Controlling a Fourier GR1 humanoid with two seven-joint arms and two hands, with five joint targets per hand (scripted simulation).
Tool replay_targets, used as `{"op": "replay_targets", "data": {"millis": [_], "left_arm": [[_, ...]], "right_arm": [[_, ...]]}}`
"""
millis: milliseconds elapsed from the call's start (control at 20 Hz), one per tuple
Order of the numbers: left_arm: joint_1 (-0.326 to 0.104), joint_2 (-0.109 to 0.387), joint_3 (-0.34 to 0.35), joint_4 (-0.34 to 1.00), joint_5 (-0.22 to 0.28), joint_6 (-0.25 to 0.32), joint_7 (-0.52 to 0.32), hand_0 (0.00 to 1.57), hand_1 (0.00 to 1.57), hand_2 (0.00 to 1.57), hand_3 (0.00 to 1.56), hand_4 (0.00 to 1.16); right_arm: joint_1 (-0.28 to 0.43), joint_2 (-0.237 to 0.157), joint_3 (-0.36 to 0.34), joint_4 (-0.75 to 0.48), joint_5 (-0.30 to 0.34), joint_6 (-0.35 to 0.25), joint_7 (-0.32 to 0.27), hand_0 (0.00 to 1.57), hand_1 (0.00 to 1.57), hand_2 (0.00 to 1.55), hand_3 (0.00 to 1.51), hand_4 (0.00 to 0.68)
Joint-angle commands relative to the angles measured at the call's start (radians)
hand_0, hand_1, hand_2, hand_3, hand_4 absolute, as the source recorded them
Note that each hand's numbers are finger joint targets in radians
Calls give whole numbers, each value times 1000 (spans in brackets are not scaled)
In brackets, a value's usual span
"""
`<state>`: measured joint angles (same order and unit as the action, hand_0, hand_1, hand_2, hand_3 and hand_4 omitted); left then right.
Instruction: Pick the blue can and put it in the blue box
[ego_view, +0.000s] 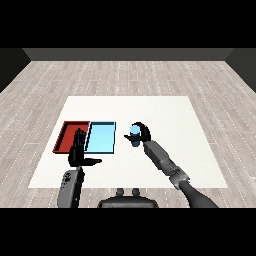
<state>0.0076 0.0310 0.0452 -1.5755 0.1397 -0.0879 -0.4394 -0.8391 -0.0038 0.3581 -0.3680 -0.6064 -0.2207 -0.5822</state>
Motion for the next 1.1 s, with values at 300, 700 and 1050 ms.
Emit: {"op": "replay_targets", "data": {"millis": [300, 700, 1050], "left_arm": [[-17, -31, -96, 45, -52, 26, 58, 0, 0, 0, 0, 0], [-122, -31, -169, 138, -34, 69, 98, 0, 0, 0, 0, 0], [-170, -31, -239, 180, -15, 133, 87, 0, 0, 0, 0, 0]], "right_arm": [[-17, -21, -15, -190, 88, -37, 51, 1493, 1493, 1451, 1405, 648], [37, -32, -28, -349, 160, -34, 56, 1432, 1432, 1448, 1419, 659], [287, -119, 31, -751, 242, -61, 209, 1432, 1432, 1448, 1419, 659]]}}
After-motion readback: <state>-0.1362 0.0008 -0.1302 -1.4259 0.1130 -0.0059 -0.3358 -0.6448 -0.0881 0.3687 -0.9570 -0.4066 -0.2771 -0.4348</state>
